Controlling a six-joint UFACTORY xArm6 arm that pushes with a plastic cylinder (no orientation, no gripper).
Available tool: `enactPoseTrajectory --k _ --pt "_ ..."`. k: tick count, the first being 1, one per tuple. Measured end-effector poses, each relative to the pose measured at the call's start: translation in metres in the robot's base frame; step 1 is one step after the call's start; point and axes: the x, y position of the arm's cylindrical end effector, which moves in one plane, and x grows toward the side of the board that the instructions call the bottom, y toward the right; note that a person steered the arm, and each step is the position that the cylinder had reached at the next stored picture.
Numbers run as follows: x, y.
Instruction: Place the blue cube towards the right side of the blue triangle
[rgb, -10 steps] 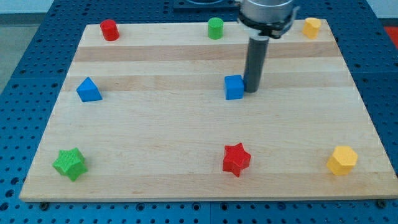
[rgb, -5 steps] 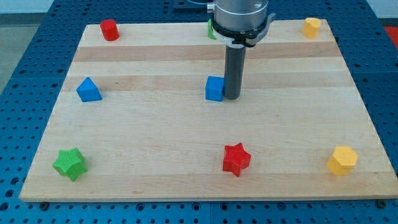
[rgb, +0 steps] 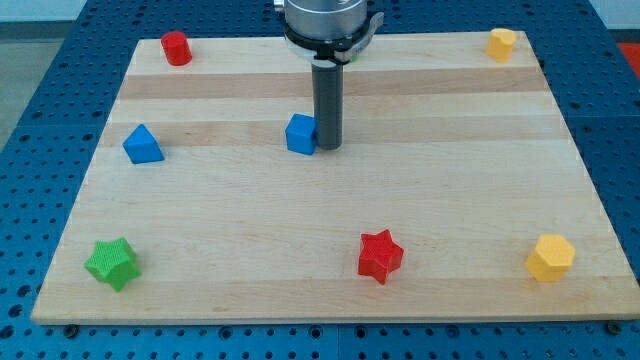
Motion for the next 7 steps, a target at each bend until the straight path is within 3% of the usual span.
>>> enactPoseTrajectory --k 7 --pt "-0.018 -0.067"
